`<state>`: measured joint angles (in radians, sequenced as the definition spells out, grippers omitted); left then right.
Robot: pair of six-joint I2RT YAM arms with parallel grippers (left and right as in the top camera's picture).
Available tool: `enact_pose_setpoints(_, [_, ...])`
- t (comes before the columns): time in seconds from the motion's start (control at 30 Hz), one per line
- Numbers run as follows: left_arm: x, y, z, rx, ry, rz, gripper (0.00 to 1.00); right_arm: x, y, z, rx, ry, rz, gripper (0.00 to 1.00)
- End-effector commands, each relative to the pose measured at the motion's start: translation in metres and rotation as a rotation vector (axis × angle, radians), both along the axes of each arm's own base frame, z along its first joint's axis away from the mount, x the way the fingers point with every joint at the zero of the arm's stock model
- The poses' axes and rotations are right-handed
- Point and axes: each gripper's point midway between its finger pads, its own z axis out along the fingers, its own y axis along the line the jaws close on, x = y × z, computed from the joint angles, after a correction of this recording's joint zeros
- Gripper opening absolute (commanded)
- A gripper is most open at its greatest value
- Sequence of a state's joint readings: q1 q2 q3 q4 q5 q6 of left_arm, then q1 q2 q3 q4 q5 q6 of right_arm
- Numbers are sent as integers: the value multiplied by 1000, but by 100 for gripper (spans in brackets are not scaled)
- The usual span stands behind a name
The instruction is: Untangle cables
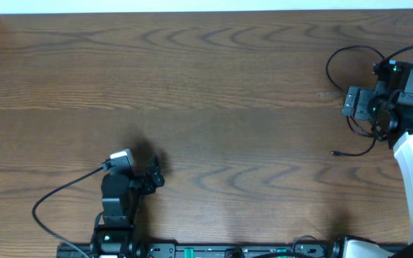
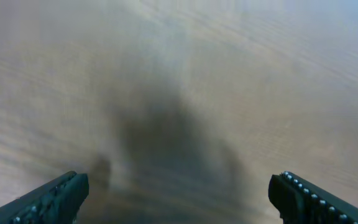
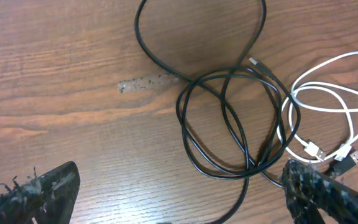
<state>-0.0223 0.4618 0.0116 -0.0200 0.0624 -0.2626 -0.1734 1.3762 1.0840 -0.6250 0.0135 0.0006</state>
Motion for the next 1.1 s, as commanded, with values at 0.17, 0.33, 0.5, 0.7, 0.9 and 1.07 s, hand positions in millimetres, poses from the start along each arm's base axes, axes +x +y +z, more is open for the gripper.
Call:
enact_pose_setpoints(0.17, [3,2,30,41,-146,-10,98,3,0,4,9,-11,-7,99])
enact_pose_setpoints(0.33, [6,2,59,77,-274,-25,98,2,0,4,9,-11,-7,99])
enact_pose_setpoints(0.5, [5,2,82,80,-378,-22,98,3,0,4,9,-11,-7,99])
enact_pose_setpoints(0.7, [5,2,88,87,-404,-24,98,2,0,4,9,-11,-7,99])
enact_pose_setpoints(0.9, [5,3,88,194,-405,-58,98,3,0,4,9,-11,-7,99])
enact_pose_setpoints(1.07, [5,7,88,224,-401,-42,98,2,0,4,9,-11,-7,99])
